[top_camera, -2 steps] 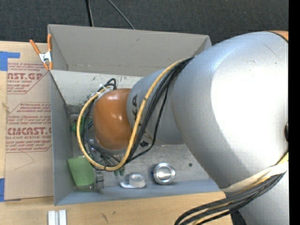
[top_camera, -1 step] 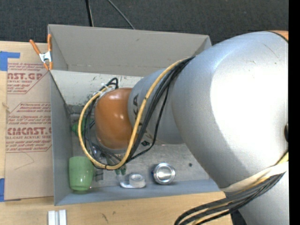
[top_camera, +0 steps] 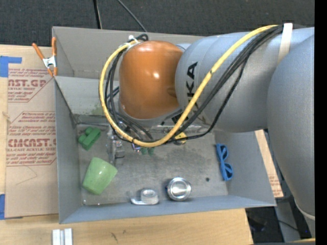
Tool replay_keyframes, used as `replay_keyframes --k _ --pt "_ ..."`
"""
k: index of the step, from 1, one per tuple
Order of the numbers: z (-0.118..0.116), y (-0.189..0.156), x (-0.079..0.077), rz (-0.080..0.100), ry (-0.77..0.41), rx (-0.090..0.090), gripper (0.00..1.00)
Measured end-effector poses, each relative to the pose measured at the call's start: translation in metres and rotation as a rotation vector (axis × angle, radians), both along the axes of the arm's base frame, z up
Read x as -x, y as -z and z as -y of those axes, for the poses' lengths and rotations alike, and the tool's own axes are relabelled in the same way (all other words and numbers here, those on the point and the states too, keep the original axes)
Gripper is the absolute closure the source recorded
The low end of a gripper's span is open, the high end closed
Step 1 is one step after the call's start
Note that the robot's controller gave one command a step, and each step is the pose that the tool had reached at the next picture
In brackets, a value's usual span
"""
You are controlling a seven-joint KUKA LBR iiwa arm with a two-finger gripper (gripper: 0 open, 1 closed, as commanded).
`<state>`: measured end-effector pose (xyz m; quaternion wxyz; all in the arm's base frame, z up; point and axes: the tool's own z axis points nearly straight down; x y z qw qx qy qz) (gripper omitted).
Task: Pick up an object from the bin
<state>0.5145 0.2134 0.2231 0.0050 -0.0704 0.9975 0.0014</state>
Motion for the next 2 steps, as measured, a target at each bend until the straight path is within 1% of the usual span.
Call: replay_keyframes --k 1,2 --pt "0.000 0.005 0.002 -0.007 -0.001 0.002 0.00" --pt "-0.010 0.114 0.003 -0.015 0.222 0.004 0.00"
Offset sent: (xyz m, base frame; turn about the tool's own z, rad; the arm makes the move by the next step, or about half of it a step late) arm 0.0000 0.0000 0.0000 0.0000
